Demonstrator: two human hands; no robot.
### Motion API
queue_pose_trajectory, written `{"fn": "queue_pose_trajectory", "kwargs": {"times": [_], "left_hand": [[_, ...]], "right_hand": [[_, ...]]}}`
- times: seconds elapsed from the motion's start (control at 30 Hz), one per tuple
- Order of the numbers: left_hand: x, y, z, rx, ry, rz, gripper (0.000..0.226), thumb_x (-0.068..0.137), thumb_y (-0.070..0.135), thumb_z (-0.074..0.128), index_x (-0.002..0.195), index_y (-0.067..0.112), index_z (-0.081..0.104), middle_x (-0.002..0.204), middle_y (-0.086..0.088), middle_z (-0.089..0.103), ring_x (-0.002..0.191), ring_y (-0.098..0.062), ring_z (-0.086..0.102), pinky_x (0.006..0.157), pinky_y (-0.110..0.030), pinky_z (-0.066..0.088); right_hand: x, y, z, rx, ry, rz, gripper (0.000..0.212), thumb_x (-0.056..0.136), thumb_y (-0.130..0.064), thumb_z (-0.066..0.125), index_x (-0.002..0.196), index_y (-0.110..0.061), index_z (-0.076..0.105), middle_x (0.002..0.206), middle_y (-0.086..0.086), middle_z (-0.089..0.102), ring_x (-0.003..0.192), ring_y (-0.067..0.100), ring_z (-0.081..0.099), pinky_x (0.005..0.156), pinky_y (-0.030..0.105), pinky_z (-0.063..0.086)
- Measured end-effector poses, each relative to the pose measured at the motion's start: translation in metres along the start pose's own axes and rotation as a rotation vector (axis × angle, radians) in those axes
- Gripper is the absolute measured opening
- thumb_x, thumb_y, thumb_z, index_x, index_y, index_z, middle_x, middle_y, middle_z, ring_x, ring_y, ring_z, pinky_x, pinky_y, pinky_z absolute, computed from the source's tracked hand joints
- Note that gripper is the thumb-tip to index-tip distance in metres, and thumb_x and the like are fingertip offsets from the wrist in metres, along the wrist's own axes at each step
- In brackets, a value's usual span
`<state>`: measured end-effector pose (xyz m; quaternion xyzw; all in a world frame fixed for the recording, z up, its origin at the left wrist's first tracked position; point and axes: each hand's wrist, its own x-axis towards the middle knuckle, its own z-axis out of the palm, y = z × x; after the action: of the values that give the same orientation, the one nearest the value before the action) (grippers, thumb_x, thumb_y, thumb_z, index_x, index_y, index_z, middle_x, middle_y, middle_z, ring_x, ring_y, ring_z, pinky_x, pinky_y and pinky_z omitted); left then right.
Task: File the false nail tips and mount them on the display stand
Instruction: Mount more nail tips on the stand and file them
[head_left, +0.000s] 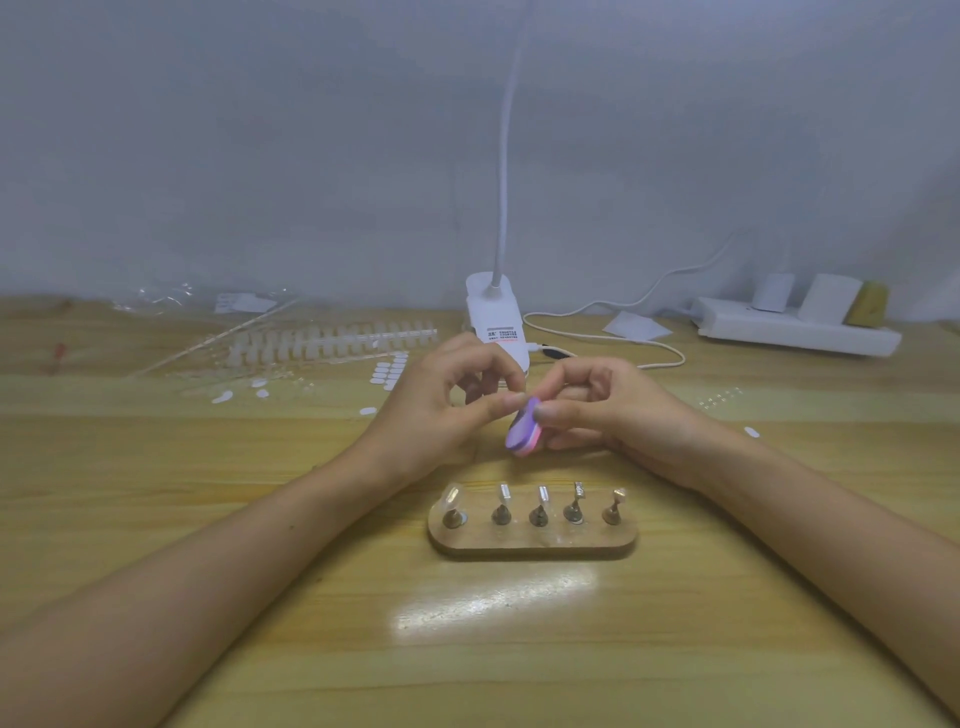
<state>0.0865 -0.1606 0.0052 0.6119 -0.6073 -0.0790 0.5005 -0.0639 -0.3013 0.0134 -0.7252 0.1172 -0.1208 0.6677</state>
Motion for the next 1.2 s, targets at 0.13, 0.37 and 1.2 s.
{"fn": "queue_pose_trajectory", "kwargs": {"times": [0.13,0.37,1.2], "left_hand": [[0.0,-0.0014,-0.0006,-0.009,0.014,-0.011,0.014,0.086,0.007,0.072,0.082,0.02,0.067,0.081,0.003,0.052,0.071,-0.005,0.048,0.074,-0.011,0.039],[0.0003,-0.0015,-0.0004,-0.016,0.015,-0.002,0.014,0.085,0.012,0.073,0.081,0.024,0.066,0.081,0.003,0.053,0.071,-0.003,0.048,0.074,-0.011,0.038],[-0.0001,-0.0012,0.0003,-0.026,0.024,-0.023,0.009,0.083,0.016,0.074,0.08,0.022,0.068,0.08,-0.001,0.052,0.07,-0.003,0.048,0.074,-0.012,0.039]], "right_hand": [[-0.0002,0.0005,-0.001,0.017,0.035,-0.007,0.012,0.08,-0.021,0.075,0.088,-0.013,0.07,0.097,0.018,0.076,0.09,0.023,0.074,0.077,0.026,0.059],[0.0005,0.001,0.0005,0.016,0.022,-0.015,0.013,0.078,-0.02,0.077,0.088,-0.014,0.071,0.098,0.019,0.076,0.091,0.024,0.074,0.079,0.028,0.059],[0.0002,0.0034,0.0,0.053,0.031,-0.041,0.008,0.08,-0.015,0.073,0.086,-0.015,0.069,0.094,0.014,0.077,0.087,0.019,0.075,0.075,0.025,0.058]]}}
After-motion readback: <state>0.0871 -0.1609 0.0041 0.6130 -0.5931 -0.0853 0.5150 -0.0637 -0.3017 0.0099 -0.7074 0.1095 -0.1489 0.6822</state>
